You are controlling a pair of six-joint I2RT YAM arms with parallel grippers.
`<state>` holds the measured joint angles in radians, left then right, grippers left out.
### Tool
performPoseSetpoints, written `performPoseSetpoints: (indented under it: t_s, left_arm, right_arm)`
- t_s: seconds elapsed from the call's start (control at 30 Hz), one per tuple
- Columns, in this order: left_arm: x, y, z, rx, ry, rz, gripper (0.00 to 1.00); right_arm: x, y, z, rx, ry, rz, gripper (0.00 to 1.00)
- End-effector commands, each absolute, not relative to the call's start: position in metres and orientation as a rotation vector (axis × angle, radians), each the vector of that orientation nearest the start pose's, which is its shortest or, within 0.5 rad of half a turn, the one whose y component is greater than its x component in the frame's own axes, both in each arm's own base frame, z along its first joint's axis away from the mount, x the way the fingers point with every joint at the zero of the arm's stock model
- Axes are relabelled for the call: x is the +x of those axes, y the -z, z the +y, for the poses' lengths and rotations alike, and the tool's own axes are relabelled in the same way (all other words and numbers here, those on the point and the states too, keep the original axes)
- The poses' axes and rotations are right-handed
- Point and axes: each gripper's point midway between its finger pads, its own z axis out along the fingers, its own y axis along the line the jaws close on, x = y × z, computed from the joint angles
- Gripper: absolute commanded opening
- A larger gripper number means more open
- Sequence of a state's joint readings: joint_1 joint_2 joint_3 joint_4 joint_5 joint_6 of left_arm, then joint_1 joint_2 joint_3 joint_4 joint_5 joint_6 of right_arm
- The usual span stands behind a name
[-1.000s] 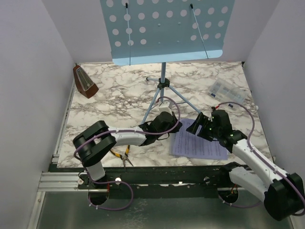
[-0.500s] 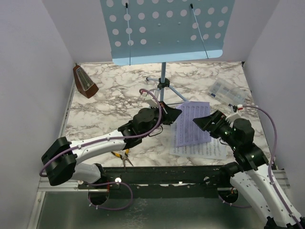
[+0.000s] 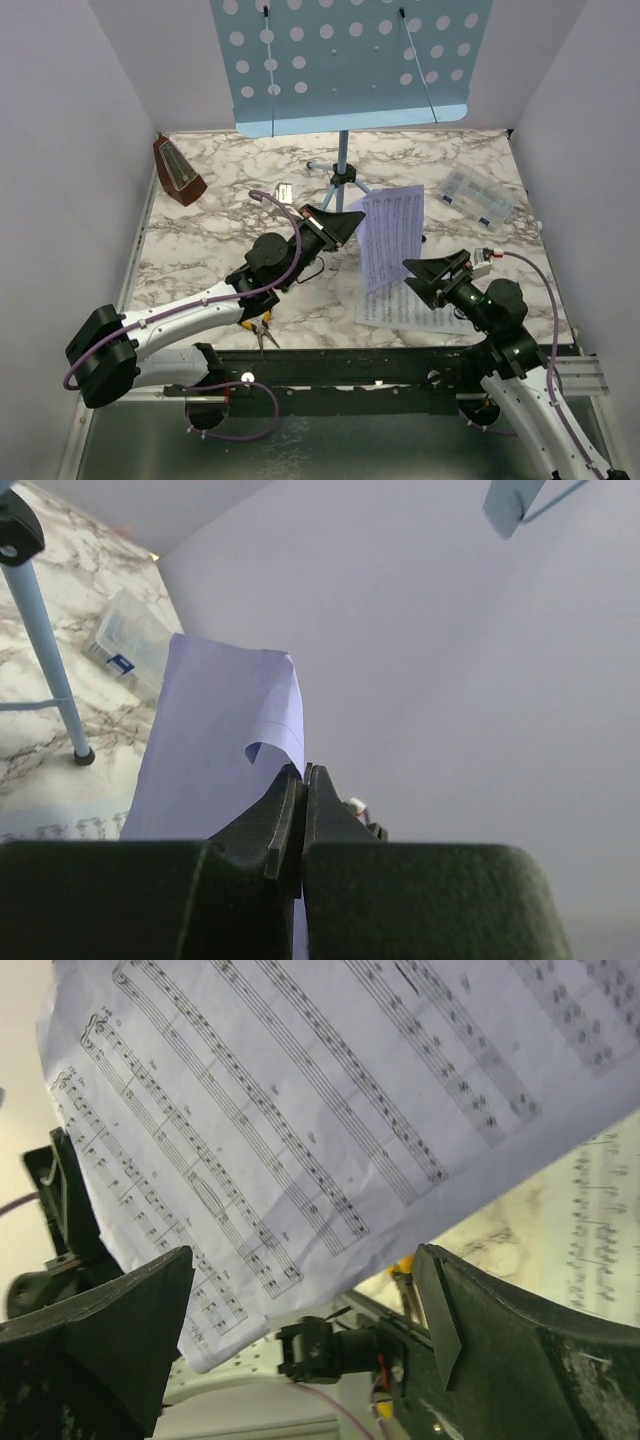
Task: Set up the instrument practice props
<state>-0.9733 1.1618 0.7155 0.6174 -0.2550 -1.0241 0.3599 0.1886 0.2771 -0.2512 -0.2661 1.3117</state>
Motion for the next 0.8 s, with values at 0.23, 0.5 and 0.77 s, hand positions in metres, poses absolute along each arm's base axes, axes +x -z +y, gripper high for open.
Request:
performPoseSetpoints:
  t_s: [0.23, 0.5, 0.77]
  left_arm:
    - [0.233, -0.389, -0.317, -0.364, 1.719, 1.248, 0.00]
    - [0.225, -0.403, -0.326, -0.340, 1.890, 1.131, 0.00]
    - [0.223, -0.391, -0.332, -0.322, 1.918, 1.145, 0.00]
  right_arm:
    - [0.184, -0.223, 0.191, 0.691, -1.824, 1.712, 1.00]
    - [0.196, -0.263, 0.175, 0.754, -2.015, 1.375, 1.00]
    - [0.203, -0.294, 0.142, 0.788, -2.056, 1.026, 0.89]
